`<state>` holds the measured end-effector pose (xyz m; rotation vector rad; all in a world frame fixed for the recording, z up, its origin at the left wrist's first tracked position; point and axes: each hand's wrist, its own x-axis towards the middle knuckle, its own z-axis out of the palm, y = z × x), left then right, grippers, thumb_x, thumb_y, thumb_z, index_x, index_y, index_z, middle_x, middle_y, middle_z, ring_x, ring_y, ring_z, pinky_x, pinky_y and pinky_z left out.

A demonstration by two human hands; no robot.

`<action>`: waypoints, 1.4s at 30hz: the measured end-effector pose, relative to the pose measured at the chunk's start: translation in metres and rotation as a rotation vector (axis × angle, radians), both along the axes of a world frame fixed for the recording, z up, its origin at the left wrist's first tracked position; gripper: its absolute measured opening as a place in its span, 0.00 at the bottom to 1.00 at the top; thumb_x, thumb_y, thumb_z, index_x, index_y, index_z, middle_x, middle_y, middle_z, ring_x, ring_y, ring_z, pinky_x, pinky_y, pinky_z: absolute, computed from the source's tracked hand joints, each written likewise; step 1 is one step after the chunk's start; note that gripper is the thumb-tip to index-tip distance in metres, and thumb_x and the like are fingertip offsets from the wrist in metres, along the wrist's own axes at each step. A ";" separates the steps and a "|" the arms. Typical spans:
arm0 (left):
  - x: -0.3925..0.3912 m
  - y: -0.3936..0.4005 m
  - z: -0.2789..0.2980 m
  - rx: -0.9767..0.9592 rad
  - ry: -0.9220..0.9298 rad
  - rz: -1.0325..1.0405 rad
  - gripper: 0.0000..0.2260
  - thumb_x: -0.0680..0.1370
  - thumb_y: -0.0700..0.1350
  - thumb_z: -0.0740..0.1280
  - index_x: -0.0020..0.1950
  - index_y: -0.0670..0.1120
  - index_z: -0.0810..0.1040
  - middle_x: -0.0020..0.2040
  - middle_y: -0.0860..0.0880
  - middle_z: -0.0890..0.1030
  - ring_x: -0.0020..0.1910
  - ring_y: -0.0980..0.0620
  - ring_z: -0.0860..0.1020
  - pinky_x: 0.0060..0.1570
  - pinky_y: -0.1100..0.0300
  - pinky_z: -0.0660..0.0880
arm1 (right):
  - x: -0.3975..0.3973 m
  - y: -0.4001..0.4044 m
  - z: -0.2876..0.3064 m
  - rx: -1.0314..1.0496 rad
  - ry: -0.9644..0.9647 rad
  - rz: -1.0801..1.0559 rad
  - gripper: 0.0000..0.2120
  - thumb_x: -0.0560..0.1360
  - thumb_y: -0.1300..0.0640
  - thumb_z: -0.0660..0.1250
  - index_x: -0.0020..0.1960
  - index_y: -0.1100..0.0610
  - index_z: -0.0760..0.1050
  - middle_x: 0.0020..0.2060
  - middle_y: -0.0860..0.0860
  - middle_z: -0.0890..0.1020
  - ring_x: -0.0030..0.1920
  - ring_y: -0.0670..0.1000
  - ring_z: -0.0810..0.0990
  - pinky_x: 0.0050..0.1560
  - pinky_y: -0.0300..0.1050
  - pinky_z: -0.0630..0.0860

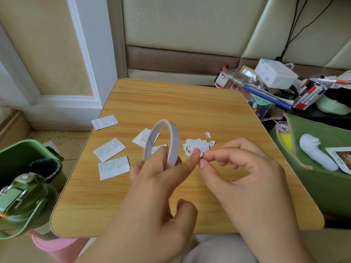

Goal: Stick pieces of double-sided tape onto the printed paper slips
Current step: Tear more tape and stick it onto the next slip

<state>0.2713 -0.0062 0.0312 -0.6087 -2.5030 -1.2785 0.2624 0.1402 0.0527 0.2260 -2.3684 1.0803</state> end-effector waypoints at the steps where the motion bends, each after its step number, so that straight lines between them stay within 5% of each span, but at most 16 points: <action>1: 0.000 0.000 0.000 0.022 -0.017 -0.004 0.31 0.64 0.51 0.56 0.68 0.66 0.65 0.45 0.58 0.69 0.48 0.60 0.66 0.45 0.66 0.65 | 0.000 0.000 0.000 0.003 0.000 0.002 0.04 0.66 0.46 0.66 0.35 0.41 0.79 0.38 0.46 0.75 0.41 0.39 0.73 0.41 0.23 0.65; 5: 0.001 0.000 0.004 0.148 -0.131 -0.048 0.29 0.62 0.53 0.57 0.63 0.71 0.68 0.44 0.62 0.68 0.45 0.57 0.66 0.43 0.76 0.66 | 0.000 0.000 0.001 -0.002 0.000 0.016 0.04 0.66 0.46 0.66 0.35 0.43 0.79 0.37 0.46 0.75 0.41 0.40 0.73 0.45 0.24 0.65; 8: 0.001 -0.001 0.007 0.229 -0.220 -0.072 0.28 0.61 0.53 0.58 0.59 0.73 0.71 0.43 0.64 0.69 0.45 0.58 0.67 0.36 0.75 0.68 | 0.000 0.001 0.002 -0.013 -0.012 0.032 0.05 0.66 0.46 0.65 0.35 0.43 0.79 0.37 0.46 0.76 0.40 0.41 0.73 0.44 0.23 0.65; 12: 0.000 -0.003 0.010 0.276 -0.280 -0.110 0.29 0.59 0.53 0.57 0.59 0.73 0.71 0.41 0.64 0.69 0.45 0.58 0.68 0.39 0.75 0.67 | -0.001 0.001 0.003 -0.045 -0.050 0.059 0.06 0.65 0.46 0.66 0.35 0.45 0.80 0.37 0.46 0.76 0.39 0.42 0.73 0.45 0.24 0.65; 19: 0.000 -0.005 0.016 0.332 -0.331 -0.143 0.30 0.62 0.40 0.62 0.55 0.71 0.76 0.38 0.60 0.68 0.41 0.60 0.68 0.38 0.74 0.65 | -0.002 0.005 0.003 -0.113 -0.094 0.127 0.07 0.65 0.46 0.67 0.35 0.46 0.81 0.34 0.47 0.76 0.38 0.46 0.73 0.48 0.27 0.66; 30: -0.003 -0.009 0.010 0.452 -0.358 -0.213 0.20 0.64 0.57 0.64 0.54 0.68 0.79 0.37 0.58 0.72 0.41 0.63 0.70 0.45 0.79 0.63 | -0.002 0.006 0.002 -0.153 -0.121 0.152 0.08 0.65 0.45 0.67 0.41 0.44 0.81 0.35 0.47 0.76 0.38 0.47 0.73 0.50 0.30 0.67; 36: -0.004 -0.007 0.007 0.443 -0.339 -0.150 0.16 0.67 0.62 0.59 0.54 0.72 0.76 0.55 0.46 0.80 0.51 0.69 0.73 0.49 0.79 0.65 | 0.000 0.006 0.003 -0.095 -0.098 0.117 0.06 0.65 0.43 0.67 0.38 0.42 0.81 0.35 0.46 0.76 0.39 0.45 0.73 0.45 0.27 0.67; 42: -0.003 -0.004 0.005 0.429 -0.316 -0.154 0.17 0.68 0.61 0.59 0.56 0.72 0.74 0.48 0.52 0.75 0.48 0.53 0.74 0.44 0.78 0.67 | 0.000 0.004 0.003 -0.036 -0.061 0.068 0.06 0.65 0.45 0.66 0.34 0.44 0.80 0.35 0.46 0.76 0.37 0.44 0.73 0.41 0.26 0.66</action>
